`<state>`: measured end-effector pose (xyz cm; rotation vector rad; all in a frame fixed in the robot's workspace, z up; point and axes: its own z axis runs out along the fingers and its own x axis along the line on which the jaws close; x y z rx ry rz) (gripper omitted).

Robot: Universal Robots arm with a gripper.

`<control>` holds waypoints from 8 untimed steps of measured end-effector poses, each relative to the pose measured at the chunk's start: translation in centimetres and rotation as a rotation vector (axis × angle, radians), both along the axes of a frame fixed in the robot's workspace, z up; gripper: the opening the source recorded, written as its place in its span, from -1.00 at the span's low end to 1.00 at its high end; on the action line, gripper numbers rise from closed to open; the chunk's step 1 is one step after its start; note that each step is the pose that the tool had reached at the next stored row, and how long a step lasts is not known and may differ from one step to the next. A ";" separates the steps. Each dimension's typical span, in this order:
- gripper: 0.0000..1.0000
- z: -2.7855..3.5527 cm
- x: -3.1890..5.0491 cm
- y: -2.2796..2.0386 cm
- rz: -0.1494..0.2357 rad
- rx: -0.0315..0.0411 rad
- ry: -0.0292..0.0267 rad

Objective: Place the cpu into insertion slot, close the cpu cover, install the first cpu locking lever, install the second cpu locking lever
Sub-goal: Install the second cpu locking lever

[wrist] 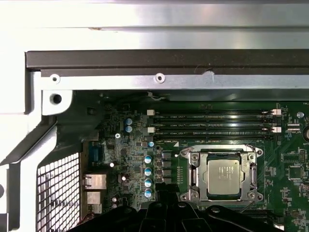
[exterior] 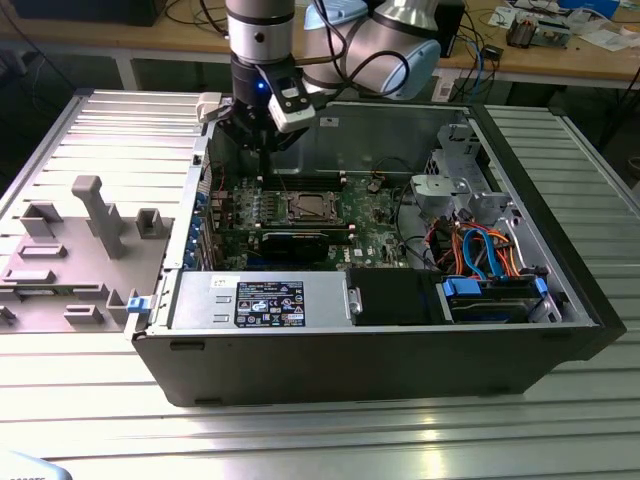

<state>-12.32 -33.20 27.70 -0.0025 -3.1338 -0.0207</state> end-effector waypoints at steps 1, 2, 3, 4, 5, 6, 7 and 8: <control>-0.79 -0.05 -0.04 0.01 0.000 0.0000 -0.0001; -0.79 -0.09 -0.05 0.05 0.000 0.0003 0.0000; -0.79 -0.11 -0.05 0.13 0.000 0.0007 0.0000; -0.79 -0.11 -0.04 0.27 0.000 0.0015 0.0001; -0.79 -0.12 -0.04 0.45 0.000 0.0025 0.0000; -0.79 -0.13 -0.04 0.66 0.000 0.0037 0.0000; -0.79 -0.15 -0.04 0.87 0.000 0.0049 -0.0001; -0.79 -0.17 -0.04 1.15 0.000 0.0063 -0.0001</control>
